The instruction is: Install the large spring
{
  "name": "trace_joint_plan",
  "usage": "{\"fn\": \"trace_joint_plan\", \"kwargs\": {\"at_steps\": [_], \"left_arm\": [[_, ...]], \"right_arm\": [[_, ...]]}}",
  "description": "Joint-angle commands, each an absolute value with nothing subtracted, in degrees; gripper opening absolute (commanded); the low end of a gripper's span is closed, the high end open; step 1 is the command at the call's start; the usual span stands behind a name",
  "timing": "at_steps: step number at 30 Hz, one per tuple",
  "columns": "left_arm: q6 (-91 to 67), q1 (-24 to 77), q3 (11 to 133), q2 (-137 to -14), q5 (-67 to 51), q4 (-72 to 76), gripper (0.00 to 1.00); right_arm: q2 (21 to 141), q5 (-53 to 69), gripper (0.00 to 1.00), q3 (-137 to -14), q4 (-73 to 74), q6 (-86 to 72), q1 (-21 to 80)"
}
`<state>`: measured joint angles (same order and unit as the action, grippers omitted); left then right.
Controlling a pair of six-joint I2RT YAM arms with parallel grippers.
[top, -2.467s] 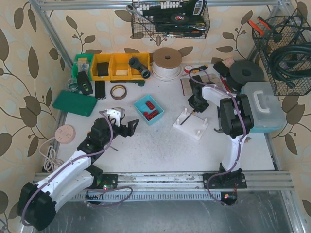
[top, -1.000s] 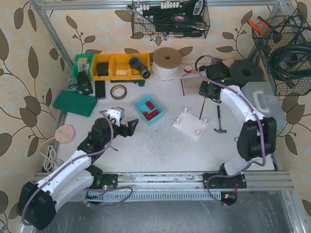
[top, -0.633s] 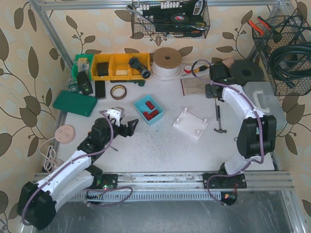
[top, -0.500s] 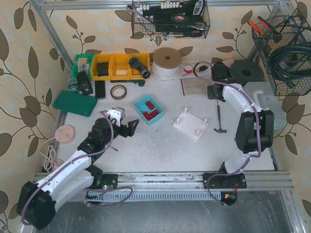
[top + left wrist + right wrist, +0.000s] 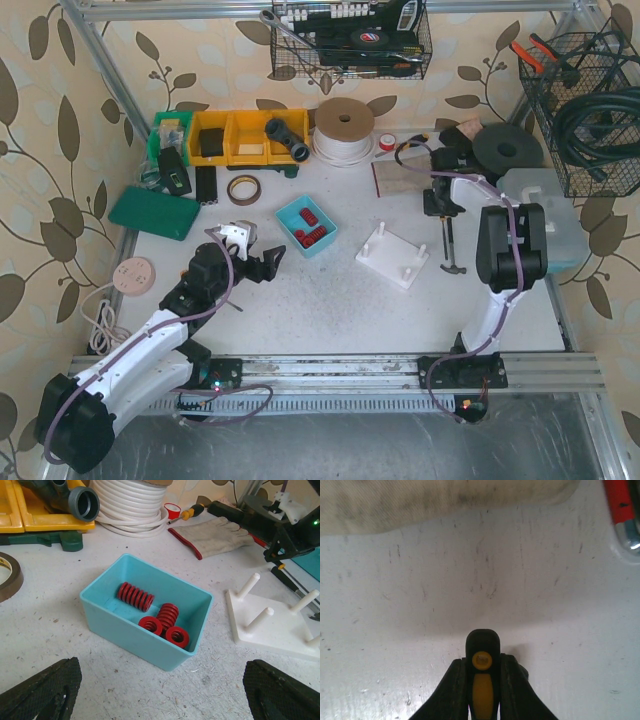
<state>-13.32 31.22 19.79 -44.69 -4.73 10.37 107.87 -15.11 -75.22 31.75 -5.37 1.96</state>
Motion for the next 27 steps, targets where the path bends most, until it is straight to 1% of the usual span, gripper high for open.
{"fn": "trace_joint_plan", "kwargs": {"at_steps": [1,3,5,8,10,14,18,20,22,24,25,27], "left_arm": [[-12.4,31.6,21.5,-44.3,-4.6,10.7,0.91],[-12.5,31.6,21.4,-44.4,-4.4,10.8,0.90],[-12.4,31.6,21.5,-44.4,-4.5,10.8,0.90],[-12.4,31.6,21.6,-44.4,-4.6,10.7,0.91],[-12.5,31.6,21.5,-44.3,-4.4,10.6,0.91],[-12.5,31.6,21.6,-44.2,-4.2,10.3,0.91],[-12.6,31.6,21.8,-44.2,-3.6,9.9,0.93],[-12.8,31.6,22.0,-44.2,-3.0,9.5,0.95],[-13.2,31.6,22.0,-44.4,-1.3,9.1,0.96],[-13.5,31.6,22.5,-44.8,0.2,8.0,0.96],[-13.8,31.6,22.7,-45.2,0.8,7.5,0.96],[-14.5,31.6,23.3,-46.0,3.0,6.2,0.96]], "right_arm": [[110.8,-14.5,0.06,-76.2,30.7,-7.0,1.7],[111.4,-14.1,0.10,-76.3,30.5,-7.1,1.7],[111.8,-13.9,0.18,-76.5,30.7,-7.3,1.7],[111.7,-14.5,0.27,-76.6,31.3,-7.3,1.6],[111.0,-14.7,0.31,-76.7,31.9,-7.6,1.5],[107.7,-14.4,0.35,-76.0,33.0,-9.0,1.6],[101.9,-11.7,0.38,-73.9,34.1,-10.5,1.8],[98.0,-11.0,0.40,-72.4,34.8,-11.7,1.9],[93.5,-8.9,0.43,-69.7,34.3,-12.9,2.1],[88.7,-4.3,0.50,-66.9,32.9,-13.8,2.4],[86.2,-2.3,0.56,-65.3,32.1,-14.1,2.8],[81.5,0.0,0.60,-62.7,31.6,-14.9,4.0]]}}
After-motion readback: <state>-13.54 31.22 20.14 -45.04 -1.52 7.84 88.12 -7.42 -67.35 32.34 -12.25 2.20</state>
